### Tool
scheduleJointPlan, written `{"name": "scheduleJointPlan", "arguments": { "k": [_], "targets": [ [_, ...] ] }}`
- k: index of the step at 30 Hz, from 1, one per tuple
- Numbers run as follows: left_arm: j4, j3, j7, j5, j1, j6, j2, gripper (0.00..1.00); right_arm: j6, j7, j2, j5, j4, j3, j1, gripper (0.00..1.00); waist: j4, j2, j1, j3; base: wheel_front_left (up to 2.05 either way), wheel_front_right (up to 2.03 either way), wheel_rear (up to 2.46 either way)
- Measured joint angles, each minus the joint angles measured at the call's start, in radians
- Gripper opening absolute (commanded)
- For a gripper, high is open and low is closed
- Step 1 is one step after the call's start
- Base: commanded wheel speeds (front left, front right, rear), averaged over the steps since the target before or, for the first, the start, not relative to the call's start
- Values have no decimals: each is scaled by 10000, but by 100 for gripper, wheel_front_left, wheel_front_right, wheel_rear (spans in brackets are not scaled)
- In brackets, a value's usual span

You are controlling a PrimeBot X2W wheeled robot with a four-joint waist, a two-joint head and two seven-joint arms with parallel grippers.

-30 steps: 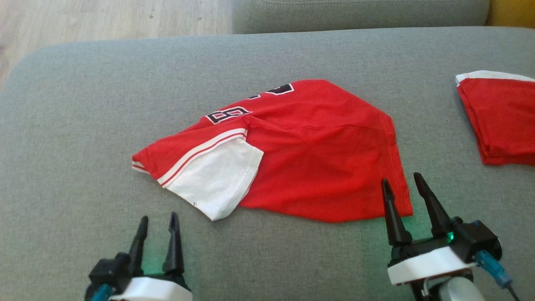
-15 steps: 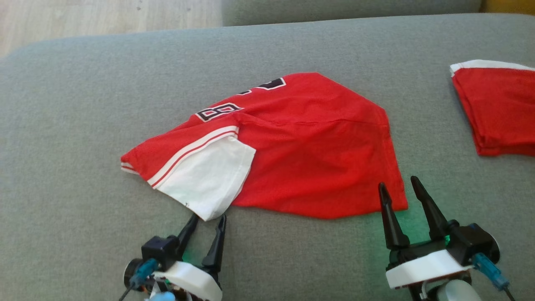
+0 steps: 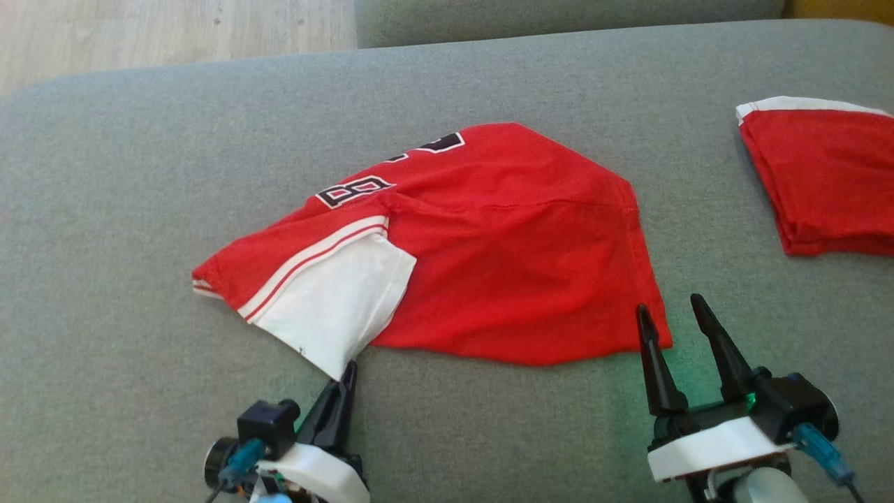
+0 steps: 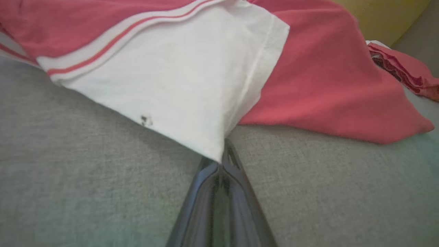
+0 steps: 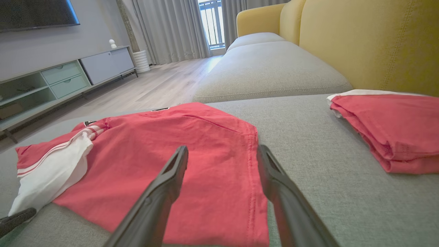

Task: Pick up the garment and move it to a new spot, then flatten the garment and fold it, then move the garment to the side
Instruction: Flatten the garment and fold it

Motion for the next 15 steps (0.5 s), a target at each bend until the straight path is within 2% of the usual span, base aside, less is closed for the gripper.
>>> {"name": "scheduleJointPlan", "arguments": {
  "k": [6,11,15],
  "targets": [
    [-470,-130,29,-272,154,-4,23,0,0,0,0,-4,52,-17,5,100,39,0,0,-184,0,0,0],
    [-2347,1124,29,-846,993,-75,368,0,0,0,0,2,489,-209,-6,100,240,0,0,-339,0,0,0],
    [-3304,1848,27,-917,1329,-75,836,0,0,0,-2,109,1425,-443,-323,100,442,0,-1,-376,0,0,0]
  ]
}}
